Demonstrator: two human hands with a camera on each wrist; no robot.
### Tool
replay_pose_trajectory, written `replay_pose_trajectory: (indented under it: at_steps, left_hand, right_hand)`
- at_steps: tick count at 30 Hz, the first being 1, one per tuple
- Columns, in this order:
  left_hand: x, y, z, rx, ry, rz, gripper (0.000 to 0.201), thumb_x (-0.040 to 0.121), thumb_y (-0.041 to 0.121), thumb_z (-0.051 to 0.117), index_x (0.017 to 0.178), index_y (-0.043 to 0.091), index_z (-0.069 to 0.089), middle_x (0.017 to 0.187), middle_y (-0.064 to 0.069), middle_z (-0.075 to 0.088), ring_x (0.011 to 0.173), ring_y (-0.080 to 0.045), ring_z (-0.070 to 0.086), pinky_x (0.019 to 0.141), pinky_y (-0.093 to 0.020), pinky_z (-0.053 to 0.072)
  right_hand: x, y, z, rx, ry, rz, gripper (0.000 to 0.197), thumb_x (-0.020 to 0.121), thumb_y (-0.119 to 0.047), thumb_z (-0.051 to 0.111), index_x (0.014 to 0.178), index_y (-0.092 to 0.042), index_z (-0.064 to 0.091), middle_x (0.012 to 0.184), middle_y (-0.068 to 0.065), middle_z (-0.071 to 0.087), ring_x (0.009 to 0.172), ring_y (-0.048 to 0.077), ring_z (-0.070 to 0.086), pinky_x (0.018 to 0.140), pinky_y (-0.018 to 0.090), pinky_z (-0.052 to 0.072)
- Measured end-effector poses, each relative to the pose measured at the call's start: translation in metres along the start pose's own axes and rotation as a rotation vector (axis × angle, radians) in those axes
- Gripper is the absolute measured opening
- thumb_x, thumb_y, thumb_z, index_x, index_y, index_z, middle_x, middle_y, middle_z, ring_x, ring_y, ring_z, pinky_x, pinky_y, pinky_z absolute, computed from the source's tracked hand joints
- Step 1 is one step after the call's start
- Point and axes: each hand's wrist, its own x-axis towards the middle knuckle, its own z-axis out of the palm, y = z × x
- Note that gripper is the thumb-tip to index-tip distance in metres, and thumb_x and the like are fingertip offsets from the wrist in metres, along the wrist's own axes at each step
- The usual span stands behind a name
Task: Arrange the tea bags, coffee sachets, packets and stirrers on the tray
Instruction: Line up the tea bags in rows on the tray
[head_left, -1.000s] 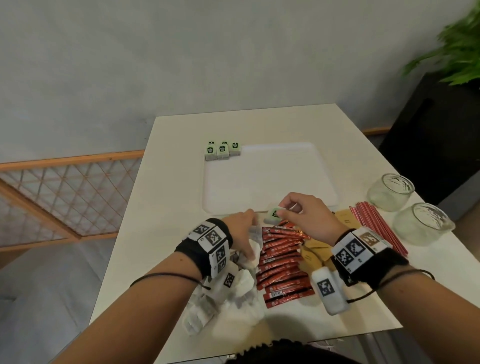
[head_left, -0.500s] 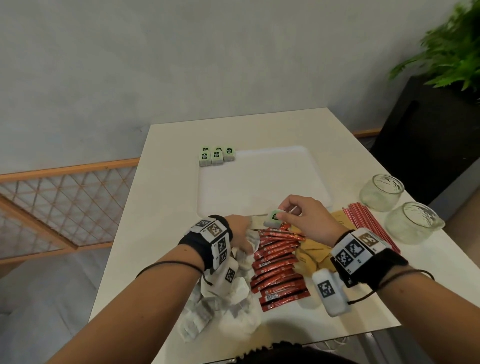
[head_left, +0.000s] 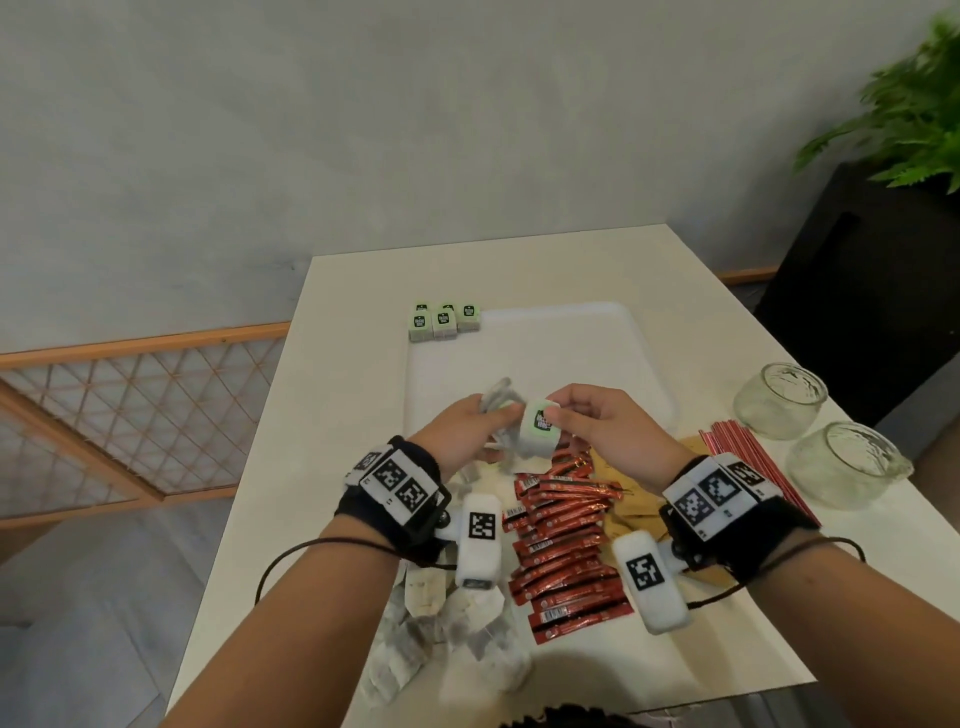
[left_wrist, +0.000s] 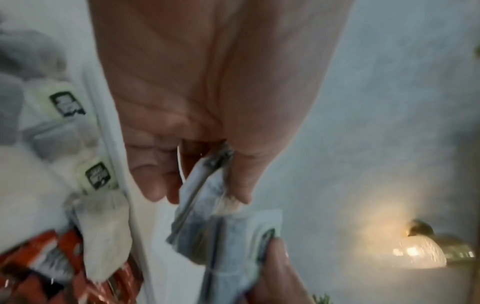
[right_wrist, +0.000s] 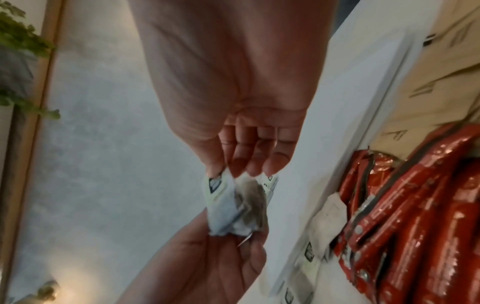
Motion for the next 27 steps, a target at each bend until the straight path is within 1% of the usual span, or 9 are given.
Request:
replay_pose_trajectory:
  at_steps: [2, 7, 10, 15, 17, 20, 23, 25, 27]
  left_hand:
    - [0.003, -0.003, 0.004, -0.134, 0.058, -0.014, 0.022, 0.097, 0.033, 0.057, 0.105, 0.013, 0.063, 0.095, -0.003, 0.068, 0.087, -0.014, 0.064, 0.076, -0.027, 0.052]
    - [0.014, -0.009, 0.004, -0.33, 0.215, -0.045, 0.041, 0.096, 0.037, 0.058, 0.127, 0.01, 0.054, 0.113, -0.005, 0.064, 0.1, -0.017, 0.058, 0.079, -0.028, 0.047]
    - [0.015, -0.001, 0.012, -0.424, 0.152, -0.035, 0.029, 0.098, 0.033, 0.055, 0.121, 0.015, 0.054, 0.105, -0.001, 0.064, 0.098, -0.016, 0.058, 0.083, -0.029, 0.047]
    - [0.017, 0.0, 0.015, -0.424, 0.087, -0.032, 0.042, 0.095, 0.033, 0.062, 0.13, 0.014, 0.049, 0.118, -0.008, 0.064, 0.107, -0.022, 0.062, 0.087, -0.034, 0.053]
    - [0.014, 0.002, 0.006, -0.352, 0.067, -0.027, 0.04, 0.09, 0.026, 0.069, 0.124, 0.012, 0.055, 0.115, -0.01, 0.067, 0.102, -0.023, 0.065, 0.086, -0.034, 0.056]
    - [0.009, 0.012, -0.011, -0.159, -0.057, -0.02, 0.019, 0.088, 0.015, 0.07, 0.107, 0.013, 0.065, 0.101, -0.006, 0.073, 0.095, -0.021, 0.069, 0.095, -0.038, 0.054]
    - [0.009, 0.023, -0.026, 0.045, -0.202, -0.05, 0.029, 0.086, 0.017, 0.073, 0.113, 0.01, 0.065, 0.107, -0.011, 0.073, 0.102, -0.029, 0.069, 0.099, -0.043, 0.051]
    - [0.013, 0.028, -0.032, 0.168, -0.219, -0.076, 0.03, 0.085, 0.022, 0.074, 0.112, 0.012, 0.065, 0.109, -0.011, 0.073, 0.105, -0.029, 0.068, 0.098, -0.041, 0.053]
    - [0.019, 0.032, -0.037, 0.148, -0.234, -0.121, 0.024, 0.089, 0.019, 0.069, 0.111, 0.009, 0.065, 0.107, -0.017, 0.072, 0.102, -0.03, 0.069, 0.094, -0.039, 0.055]
  right_hand:
    - [0.005, 0.001, 0.003, -0.041, 0.027, -0.001, 0.016, 0.097, -0.023, 0.057, 0.093, -0.011, 0.067, 0.091, 0.016, 0.066, 0.077, 0.016, 0.055, 0.076, 0.034, 0.047]
    - [0.016, 0.002, 0.007, 0.075, 0.054, 0.066, 0.017, 0.098, -0.018, 0.053, 0.086, -0.012, 0.062, 0.107, 0.01, 0.069, 0.094, 0.019, 0.06, 0.095, 0.039, 0.047]
    - [0.023, 0.003, 0.012, 0.107, 0.016, 0.044, 0.014, 0.099, -0.014, 0.053, 0.087, -0.011, 0.059, 0.107, 0.013, 0.067, 0.094, 0.021, 0.063, 0.091, 0.037, 0.054]
    - [0.035, 0.0, 0.011, 0.02, 0.037, -0.02, 0.011, 0.1, -0.012, 0.049, 0.092, -0.005, 0.051, 0.088, 0.013, 0.059, 0.081, 0.021, 0.059, 0.07, 0.027, 0.054]
    - [0.039, 0.001, 0.004, -0.092, -0.029, -0.066, 0.013, 0.1, -0.015, 0.049, 0.089, -0.009, 0.051, 0.081, 0.007, 0.058, 0.076, 0.018, 0.055, 0.071, 0.033, 0.05]
    - [0.046, -0.001, -0.008, -0.256, -0.175, -0.125, 0.013, 0.1, -0.018, 0.051, 0.088, -0.015, 0.051, 0.079, 0.006, 0.055, 0.072, 0.019, 0.049, 0.071, 0.039, 0.044]
    - [0.055, -0.01, -0.011, -0.369, -0.309, -0.145, 0.01, 0.1, -0.018, 0.05, 0.09, -0.018, 0.051, 0.086, 0.014, 0.06, 0.076, 0.019, 0.051, 0.072, 0.041, 0.044]
    - [0.062, -0.012, -0.011, -0.455, -0.369, -0.143, 0.013, 0.1, -0.022, 0.049, 0.088, -0.024, 0.049, 0.086, 0.014, 0.06, 0.074, 0.018, 0.049, 0.07, 0.037, 0.042]
    - [0.071, -0.012, -0.009, -0.515, -0.404, -0.133, 0.012, 0.1, -0.026, 0.05, 0.088, -0.024, 0.049, 0.083, 0.011, 0.057, 0.071, 0.016, 0.046, 0.068, 0.032, 0.04]
